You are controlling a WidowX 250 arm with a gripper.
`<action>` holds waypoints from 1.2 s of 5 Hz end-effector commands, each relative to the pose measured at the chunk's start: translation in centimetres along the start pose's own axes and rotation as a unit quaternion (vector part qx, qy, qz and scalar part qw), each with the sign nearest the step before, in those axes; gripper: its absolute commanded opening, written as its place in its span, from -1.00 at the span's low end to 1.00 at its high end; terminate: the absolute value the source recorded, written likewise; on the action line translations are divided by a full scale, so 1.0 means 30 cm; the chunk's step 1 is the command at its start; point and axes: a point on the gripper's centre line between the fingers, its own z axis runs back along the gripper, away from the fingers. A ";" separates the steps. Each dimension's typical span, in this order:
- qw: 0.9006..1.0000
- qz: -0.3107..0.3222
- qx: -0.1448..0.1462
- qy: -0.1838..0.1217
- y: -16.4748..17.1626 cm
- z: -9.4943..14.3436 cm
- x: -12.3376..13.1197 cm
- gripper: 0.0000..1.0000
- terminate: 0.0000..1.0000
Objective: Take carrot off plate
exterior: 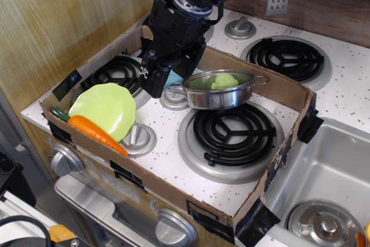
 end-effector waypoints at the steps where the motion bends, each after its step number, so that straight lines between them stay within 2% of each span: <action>1: 1.000 0.000 0.000 0.000 0.000 0.000 0.000 1.00 -1.00; 3: 0.994 0.102 -0.013 0.022 0.048 0.017 0.117 1.00 -1.00; 4: 0.990 0.132 -0.035 0.038 0.073 -0.002 0.164 1.00 -1.00; 5: 0.985 0.155 -0.061 0.042 0.083 -0.044 0.224 1.00 -1.00; 6: 0.986 0.151 -0.055 0.044 0.095 -0.078 0.276 1.00 -1.00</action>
